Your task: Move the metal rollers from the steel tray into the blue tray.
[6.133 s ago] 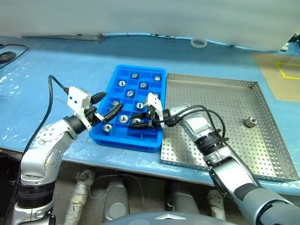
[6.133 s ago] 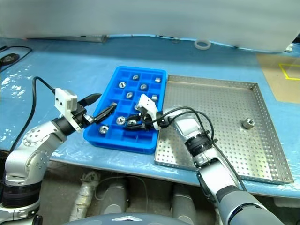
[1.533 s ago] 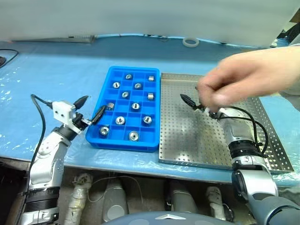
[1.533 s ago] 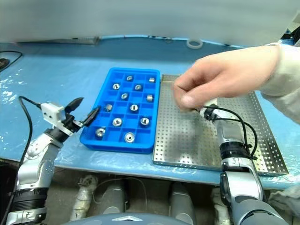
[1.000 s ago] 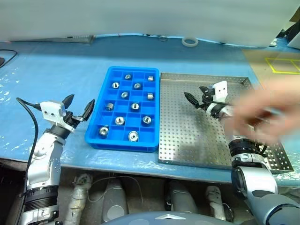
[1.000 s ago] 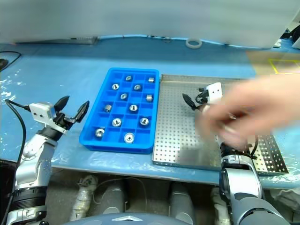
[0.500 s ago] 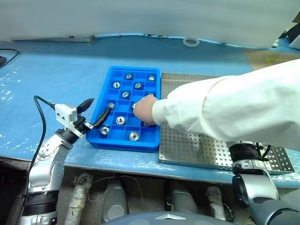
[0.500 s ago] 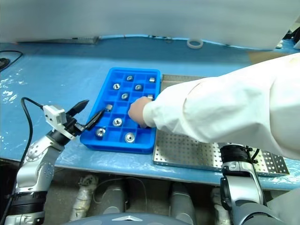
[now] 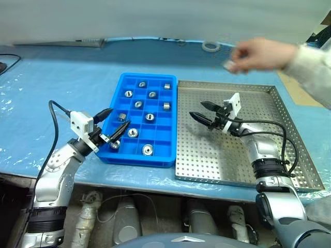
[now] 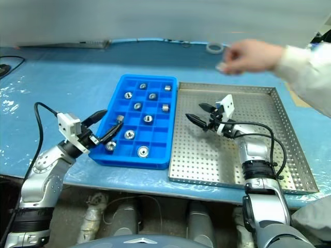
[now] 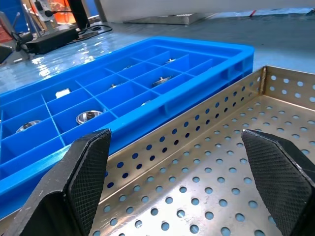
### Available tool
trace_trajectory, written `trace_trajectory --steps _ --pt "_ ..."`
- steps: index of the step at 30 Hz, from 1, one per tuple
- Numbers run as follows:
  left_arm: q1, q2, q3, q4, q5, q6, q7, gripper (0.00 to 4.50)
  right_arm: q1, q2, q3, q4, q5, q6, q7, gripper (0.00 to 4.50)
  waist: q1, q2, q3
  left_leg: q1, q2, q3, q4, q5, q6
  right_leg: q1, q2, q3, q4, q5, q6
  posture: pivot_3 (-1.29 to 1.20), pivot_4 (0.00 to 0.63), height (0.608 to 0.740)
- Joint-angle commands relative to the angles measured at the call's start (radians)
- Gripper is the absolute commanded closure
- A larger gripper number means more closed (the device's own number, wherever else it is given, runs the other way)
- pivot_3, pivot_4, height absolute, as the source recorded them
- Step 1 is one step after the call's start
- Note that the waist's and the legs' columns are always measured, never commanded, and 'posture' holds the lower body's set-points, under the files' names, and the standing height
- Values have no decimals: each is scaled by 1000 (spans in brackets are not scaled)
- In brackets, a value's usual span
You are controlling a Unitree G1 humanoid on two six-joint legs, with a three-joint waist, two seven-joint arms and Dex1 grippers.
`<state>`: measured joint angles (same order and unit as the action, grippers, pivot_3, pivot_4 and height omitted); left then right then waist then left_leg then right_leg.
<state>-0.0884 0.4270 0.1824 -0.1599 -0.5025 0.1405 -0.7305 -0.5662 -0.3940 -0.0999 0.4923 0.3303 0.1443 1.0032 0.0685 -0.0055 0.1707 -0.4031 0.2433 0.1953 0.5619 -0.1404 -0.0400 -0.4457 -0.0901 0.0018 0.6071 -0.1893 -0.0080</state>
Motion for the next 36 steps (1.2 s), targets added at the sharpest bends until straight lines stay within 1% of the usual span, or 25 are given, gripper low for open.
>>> trace_trajectory --steps 1,5,9,17,31,33,36 --pt "6 -10 -6 -47 -3 -4 11 0 -44 -1 3 2 7 -24 21 43 0 0 0 0 0 0 0 0 0 0 0 0 0 0 0 34 150 740" --pt "11 -21 -20 -58 4 -1 28 0 -74 7 14 34 3 -35 35 43 3 0 0 0 0 0 0 0 0 0 0 0 0 0 0 48 150 740" --pt "14 -29 -27 -72 5 -3 43 0 -74 15 28 39 -3 -44 44 43 7 0 0 0 0 0 0 0 0 0 0 0 0 0 0 72 150 740" --pt "-24 -42 -44 -91 -2 14 68 0 -91 41 42 56 -8 -50 53 43 14 0 0 0 0 0 0 0 0 0 0 0 0 0 0 105 150 740" --pt "-113 -57 -78 -52 8 36 79 0 -85 66 57 7 -10 -43 43 43 26 0 0 0 0 0 0 0 0 0 0 0 1 0 0 60 150 740" --pt "-121 -66 -78 -50 0 41 80 0 -79 56 62 -30 -3 -19 52 43 25 0 0 0 0 0 0 0 0 0 0 0 1 0 0 34 150 740" --pt "-126 -47 -121 -60 24 67 50 0 -60 32 51 -97 19 28 55 43 24 0 0 0 0 0 0 0 0 0 0 0 1 0 0 -11 150 740"
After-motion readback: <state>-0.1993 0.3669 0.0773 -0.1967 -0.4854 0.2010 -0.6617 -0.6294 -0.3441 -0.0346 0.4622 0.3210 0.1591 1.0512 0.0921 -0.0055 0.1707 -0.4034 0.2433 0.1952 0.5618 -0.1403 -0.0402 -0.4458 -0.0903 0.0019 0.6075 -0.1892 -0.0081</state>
